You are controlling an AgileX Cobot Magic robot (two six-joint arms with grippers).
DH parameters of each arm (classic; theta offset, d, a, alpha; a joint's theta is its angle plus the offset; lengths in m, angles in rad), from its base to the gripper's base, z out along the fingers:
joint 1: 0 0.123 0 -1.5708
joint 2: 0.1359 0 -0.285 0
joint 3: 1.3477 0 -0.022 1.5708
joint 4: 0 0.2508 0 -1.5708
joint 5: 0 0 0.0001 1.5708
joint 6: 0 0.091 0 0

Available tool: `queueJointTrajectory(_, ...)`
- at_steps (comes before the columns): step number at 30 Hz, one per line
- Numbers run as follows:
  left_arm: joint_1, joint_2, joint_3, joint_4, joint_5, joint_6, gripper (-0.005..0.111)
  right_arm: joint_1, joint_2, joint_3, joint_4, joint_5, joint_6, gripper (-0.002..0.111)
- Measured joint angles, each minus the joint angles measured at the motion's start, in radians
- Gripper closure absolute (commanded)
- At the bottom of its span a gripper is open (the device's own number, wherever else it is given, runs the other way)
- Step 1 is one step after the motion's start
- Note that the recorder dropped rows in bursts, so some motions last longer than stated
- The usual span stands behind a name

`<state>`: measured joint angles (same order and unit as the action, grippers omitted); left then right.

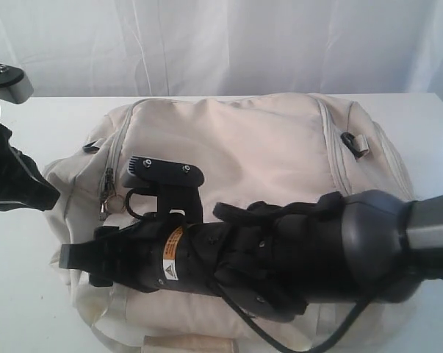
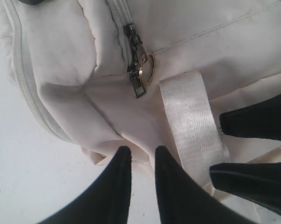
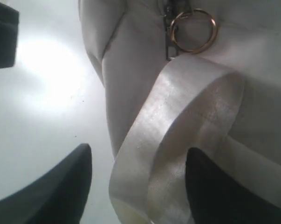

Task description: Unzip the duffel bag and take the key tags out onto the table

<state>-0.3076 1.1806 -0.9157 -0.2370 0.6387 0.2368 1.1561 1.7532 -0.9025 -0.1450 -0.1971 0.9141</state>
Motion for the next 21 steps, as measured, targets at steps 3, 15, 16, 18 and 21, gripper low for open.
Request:
queueJointTrajectory(3, 0.000, 0.000, 0.000, -0.004, 0.000, 0.000, 0.082, 0.000, 0.036, -0.012, 0.002, -0.045, 0.002, 0.061)
queueJointTrajectory(15, 0.000, 0.000, 0.000, -0.004, 0.000, 0.005, 0.082, 0.000, 0.009, -0.032, 0.003, 0.103, 0.001, 0.108)
queueJointTrajectory(16, 0.000, 0.000, 0.000, -0.004, 0.000, 0.008, 0.082, 0.000, -0.006, -0.032, 0.003, 0.132, -0.006, 0.108)
queueJointTrajectory(18, 0.000, 0.000, 0.000, -0.004, -0.002, 0.020, 0.082, 0.000, -0.054, -0.032, 0.003, 0.177, -0.033, 0.108)
queueJointTrajectory(21, 0.000, 0.000, 0.000, -0.004, -0.014, 0.043, 0.082, 0.000, -0.135, -0.032, 0.001, 0.230, -0.061, 0.108)
